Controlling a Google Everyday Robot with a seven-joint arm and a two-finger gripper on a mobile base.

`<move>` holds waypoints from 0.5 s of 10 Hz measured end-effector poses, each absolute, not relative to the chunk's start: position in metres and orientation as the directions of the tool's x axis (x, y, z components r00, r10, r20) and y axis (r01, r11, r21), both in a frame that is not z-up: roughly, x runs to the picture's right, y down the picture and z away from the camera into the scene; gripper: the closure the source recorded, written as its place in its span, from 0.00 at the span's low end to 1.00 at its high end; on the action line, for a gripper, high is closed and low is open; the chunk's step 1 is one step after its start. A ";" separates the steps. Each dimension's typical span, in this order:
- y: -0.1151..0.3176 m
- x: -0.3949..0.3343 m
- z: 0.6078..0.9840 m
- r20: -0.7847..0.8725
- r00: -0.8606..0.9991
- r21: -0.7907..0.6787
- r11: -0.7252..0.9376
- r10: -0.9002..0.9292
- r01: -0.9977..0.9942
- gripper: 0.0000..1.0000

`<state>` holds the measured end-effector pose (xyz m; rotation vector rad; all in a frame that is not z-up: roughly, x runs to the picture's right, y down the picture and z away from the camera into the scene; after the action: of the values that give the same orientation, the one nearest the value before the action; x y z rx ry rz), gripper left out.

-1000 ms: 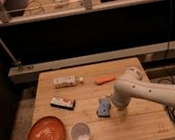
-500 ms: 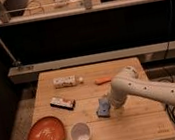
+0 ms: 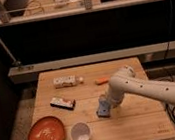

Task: Place the white sponge in the ceramic bowl

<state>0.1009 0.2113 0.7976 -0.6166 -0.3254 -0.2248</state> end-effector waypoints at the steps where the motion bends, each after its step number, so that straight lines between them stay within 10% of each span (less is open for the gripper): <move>1: 0.213 0.101 0.800 0.366 0.925 -0.530 0.793 -0.106 0.301 0.20; 5: 0.217 0.098 0.810 0.377 0.921 -0.536 0.786 -0.102 0.307 0.20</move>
<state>0.0976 0.2166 0.8096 -0.6306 -0.3405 -0.2247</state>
